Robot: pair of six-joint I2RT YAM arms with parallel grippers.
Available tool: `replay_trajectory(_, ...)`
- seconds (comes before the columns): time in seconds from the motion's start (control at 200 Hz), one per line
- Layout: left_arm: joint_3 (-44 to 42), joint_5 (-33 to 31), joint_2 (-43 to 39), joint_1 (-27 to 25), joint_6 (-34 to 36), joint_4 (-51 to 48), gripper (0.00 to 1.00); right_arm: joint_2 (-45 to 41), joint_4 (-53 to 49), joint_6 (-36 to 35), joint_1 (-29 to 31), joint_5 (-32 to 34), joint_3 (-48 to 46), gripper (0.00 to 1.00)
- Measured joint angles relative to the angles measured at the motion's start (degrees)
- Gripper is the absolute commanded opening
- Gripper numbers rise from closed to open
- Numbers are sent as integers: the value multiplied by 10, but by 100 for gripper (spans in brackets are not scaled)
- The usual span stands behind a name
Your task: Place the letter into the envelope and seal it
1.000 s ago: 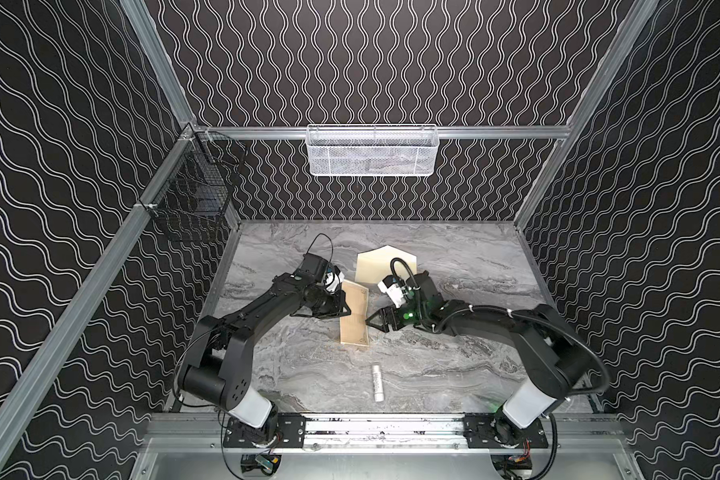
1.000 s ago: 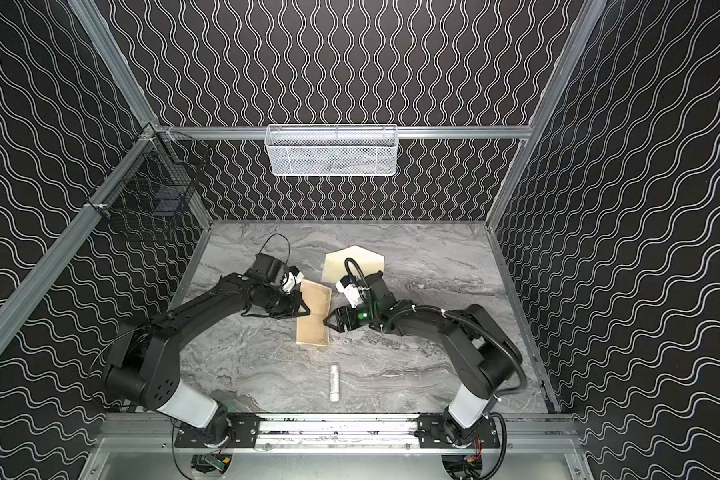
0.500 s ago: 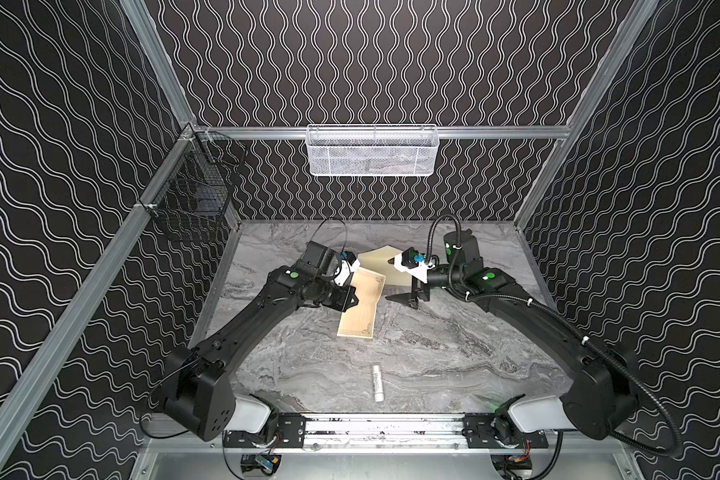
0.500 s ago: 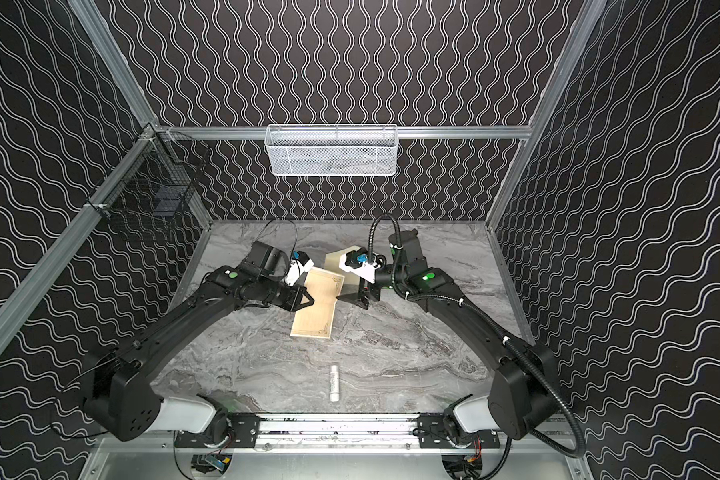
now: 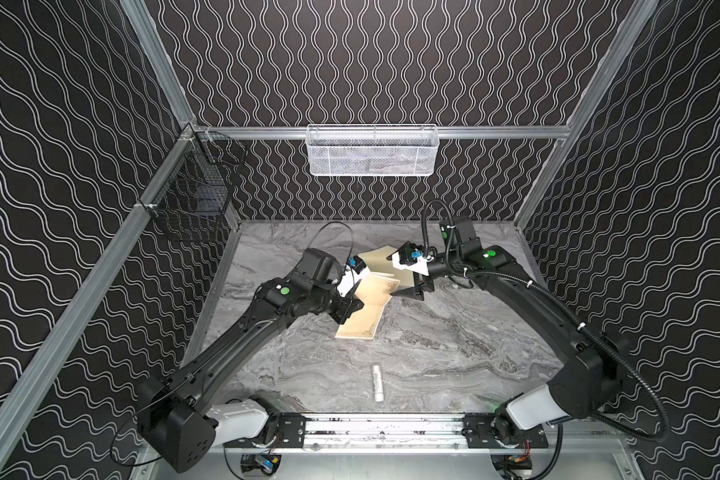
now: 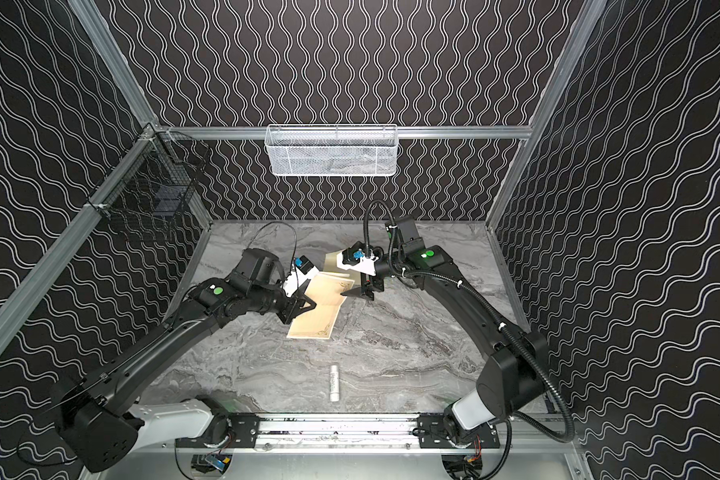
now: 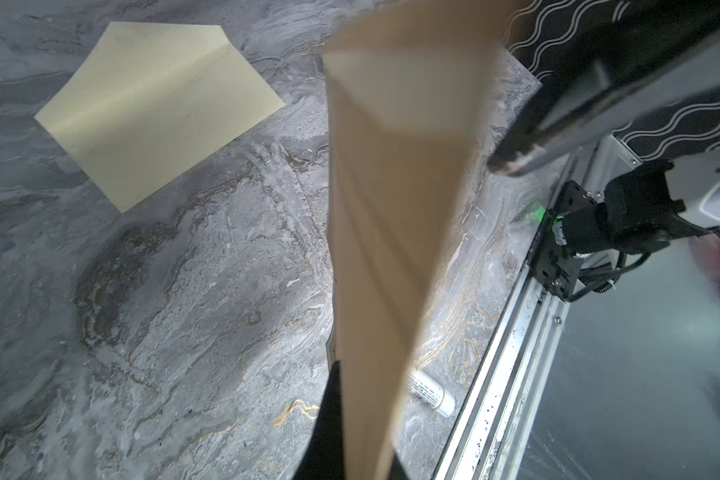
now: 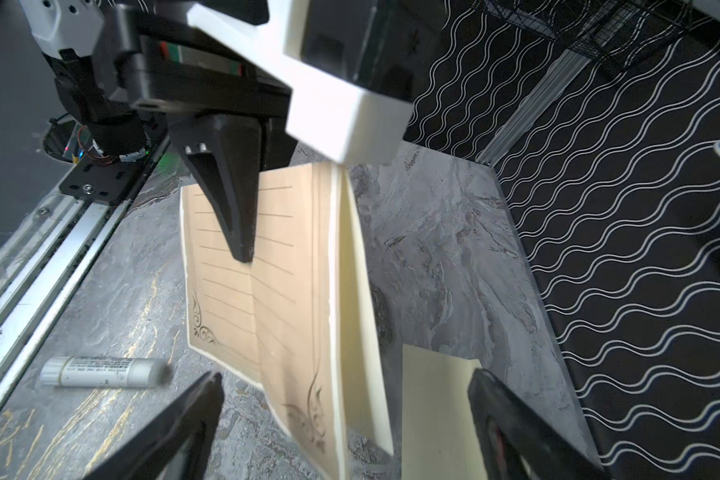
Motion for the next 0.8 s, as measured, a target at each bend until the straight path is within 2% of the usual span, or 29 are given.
replay_trajectory(0.08,0,13,-1,-5,15,0,1,14,-15,-6,6,-12,16,92)
replay_trajectory(0.22,-2,33,-3,-8,32,0,2,34,-35,-21,25,-24,30,87)
replay_trajectory(0.28,-5,39,-8,-10,43,1,1,44,-45,-28,31,-29,41,81)
replay_trajectory(0.405,-6,45,-9,-12,50,0,2,64,-76,-46,37,-42,68,59)
replay_trajectory(0.53,-6,45,-8,-12,59,0,2,85,-115,-58,39,-49,99,43)
replay_trajectory(0.801,-5,45,-5,-12,61,0,4,86,-167,-84,42,-51,112,24)
